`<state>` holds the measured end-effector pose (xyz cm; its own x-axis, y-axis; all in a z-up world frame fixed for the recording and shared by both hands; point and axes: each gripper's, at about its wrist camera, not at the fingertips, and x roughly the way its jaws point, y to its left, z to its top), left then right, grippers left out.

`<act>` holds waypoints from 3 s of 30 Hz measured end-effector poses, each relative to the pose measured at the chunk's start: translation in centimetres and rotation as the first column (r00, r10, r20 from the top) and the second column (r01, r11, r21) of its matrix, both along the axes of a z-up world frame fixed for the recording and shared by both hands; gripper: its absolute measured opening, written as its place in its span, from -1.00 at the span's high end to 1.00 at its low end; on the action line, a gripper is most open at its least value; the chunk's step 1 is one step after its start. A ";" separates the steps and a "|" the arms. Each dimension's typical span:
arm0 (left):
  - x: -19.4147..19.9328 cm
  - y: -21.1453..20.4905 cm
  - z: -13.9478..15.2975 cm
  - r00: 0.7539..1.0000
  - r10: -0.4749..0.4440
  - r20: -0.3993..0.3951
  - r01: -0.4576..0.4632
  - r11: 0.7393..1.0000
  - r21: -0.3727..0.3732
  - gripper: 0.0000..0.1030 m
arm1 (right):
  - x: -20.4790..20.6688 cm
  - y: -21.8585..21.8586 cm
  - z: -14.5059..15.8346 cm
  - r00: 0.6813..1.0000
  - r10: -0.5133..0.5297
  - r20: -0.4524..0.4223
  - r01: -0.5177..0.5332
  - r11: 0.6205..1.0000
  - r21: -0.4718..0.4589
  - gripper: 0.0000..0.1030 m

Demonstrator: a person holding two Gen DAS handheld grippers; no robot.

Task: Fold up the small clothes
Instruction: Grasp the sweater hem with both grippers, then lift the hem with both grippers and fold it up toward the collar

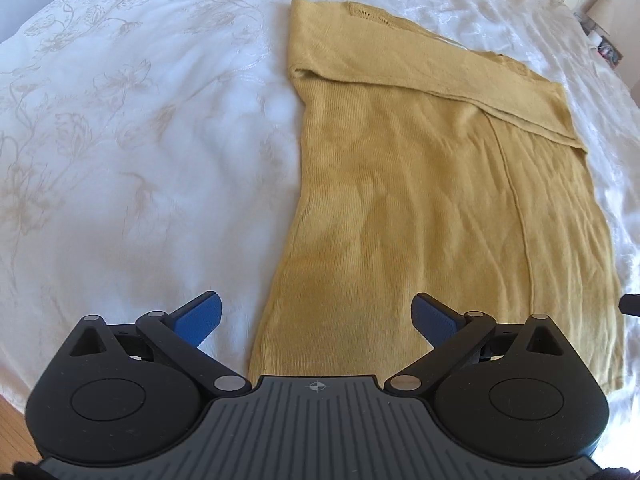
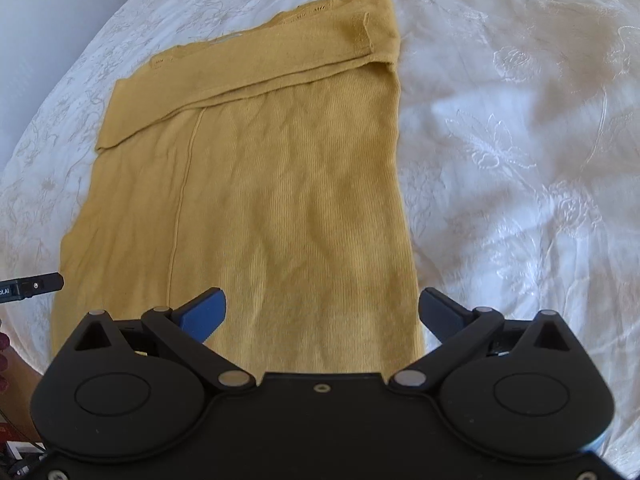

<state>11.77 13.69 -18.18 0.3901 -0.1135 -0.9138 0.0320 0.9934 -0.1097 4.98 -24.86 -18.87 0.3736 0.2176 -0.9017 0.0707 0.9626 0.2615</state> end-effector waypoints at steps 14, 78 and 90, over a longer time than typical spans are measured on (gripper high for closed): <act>-6.0 -2.3 -1.3 1.000 -0.026 -0.006 0.026 0.999 0.024 -1.00 | -5.6 -2.3 -2.1 0.998 0.049 -0.036 -0.047 0.997 0.054 -0.99; -1.4 1.3 5.1 0.990 0.057 0.132 -0.022 0.967 -0.254 0.80 | -3.4 -4.5 2.3 0.990 -0.127 0.068 0.087 0.901 0.426 0.74; 8.4 1.1 8.5 0.967 0.049 0.252 0.027 0.957 -0.289 0.80 | 5.9 -6.2 5.5 0.945 -0.266 0.193 0.149 0.870 0.470 0.74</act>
